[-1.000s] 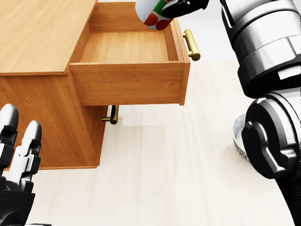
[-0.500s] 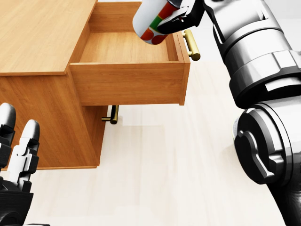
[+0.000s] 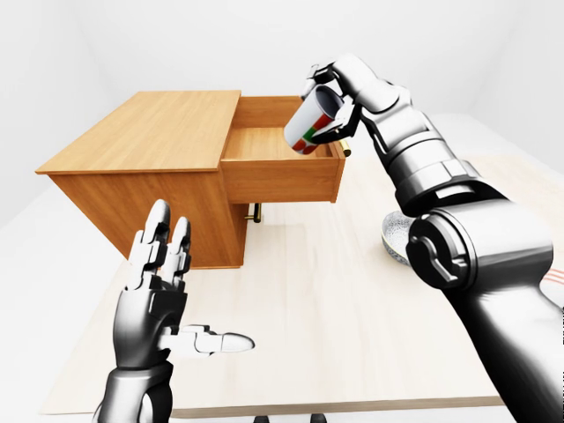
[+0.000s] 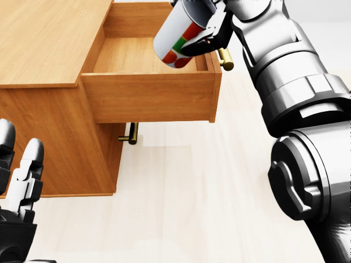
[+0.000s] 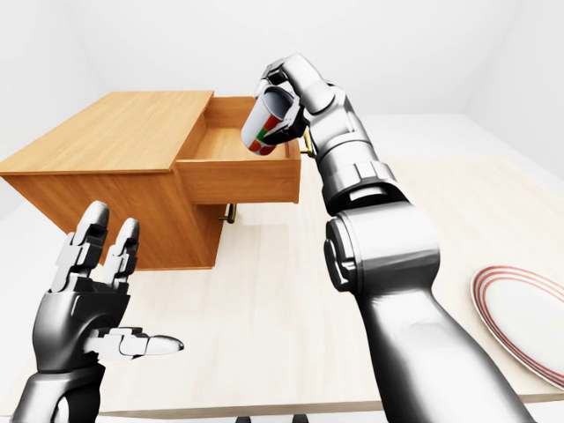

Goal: Put the ketchup in the top drawer of the cabinet.

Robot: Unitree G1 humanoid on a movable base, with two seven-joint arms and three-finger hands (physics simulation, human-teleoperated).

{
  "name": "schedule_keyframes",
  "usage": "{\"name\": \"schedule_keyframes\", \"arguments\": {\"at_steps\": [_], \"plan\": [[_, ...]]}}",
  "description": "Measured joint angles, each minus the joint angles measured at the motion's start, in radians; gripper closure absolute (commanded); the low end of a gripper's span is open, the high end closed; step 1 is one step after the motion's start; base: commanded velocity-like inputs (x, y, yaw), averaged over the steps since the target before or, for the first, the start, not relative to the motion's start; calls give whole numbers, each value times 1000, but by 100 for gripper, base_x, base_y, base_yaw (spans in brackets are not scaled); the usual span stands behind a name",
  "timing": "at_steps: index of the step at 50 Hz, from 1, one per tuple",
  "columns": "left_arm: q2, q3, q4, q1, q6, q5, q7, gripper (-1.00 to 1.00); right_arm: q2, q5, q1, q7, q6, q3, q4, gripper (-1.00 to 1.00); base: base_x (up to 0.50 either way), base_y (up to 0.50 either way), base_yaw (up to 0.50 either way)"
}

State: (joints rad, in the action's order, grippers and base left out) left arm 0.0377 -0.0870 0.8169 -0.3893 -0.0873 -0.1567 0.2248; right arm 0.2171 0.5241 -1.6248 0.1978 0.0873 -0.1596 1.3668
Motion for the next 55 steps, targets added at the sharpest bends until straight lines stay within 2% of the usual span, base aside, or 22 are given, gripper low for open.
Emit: {"name": "schedule_keyframes", "arguments": {"at_steps": [28, 29, 30, 31, 35, 55], "plan": [[3, 0, 3, -2, 0, 0, 3, -100, -13, -5, 41, -1, 0, -2, 2, 100, 0, 0, 0], [3, 0, 2, -2, 0, 1, 3, -100, -13, -5, 40, -1, 0, -2, 2, 15, 0, 0, 0], [3, 1, 2, -3, 0, 1, 3, -100, -12, -6, 40, -3, 0, -3, 2, -6, 0, 0, 0], [3, 2, 1, -3, 0, 2, 3, -100, -12, -7, 39, -5, 0, -4, 1, -45, 0, 0, 0], [2, 4, -1, -4, 0, 4, 2, -100, -10, -5, 35, -9, 0, -2, -1, -99, 0, 0, 0], [-4, 28, -11, -14, 0, 18, -6, -100, 16, 21, -32, -20, 0, 6, -9, -100, 0, 0, 0]]}}
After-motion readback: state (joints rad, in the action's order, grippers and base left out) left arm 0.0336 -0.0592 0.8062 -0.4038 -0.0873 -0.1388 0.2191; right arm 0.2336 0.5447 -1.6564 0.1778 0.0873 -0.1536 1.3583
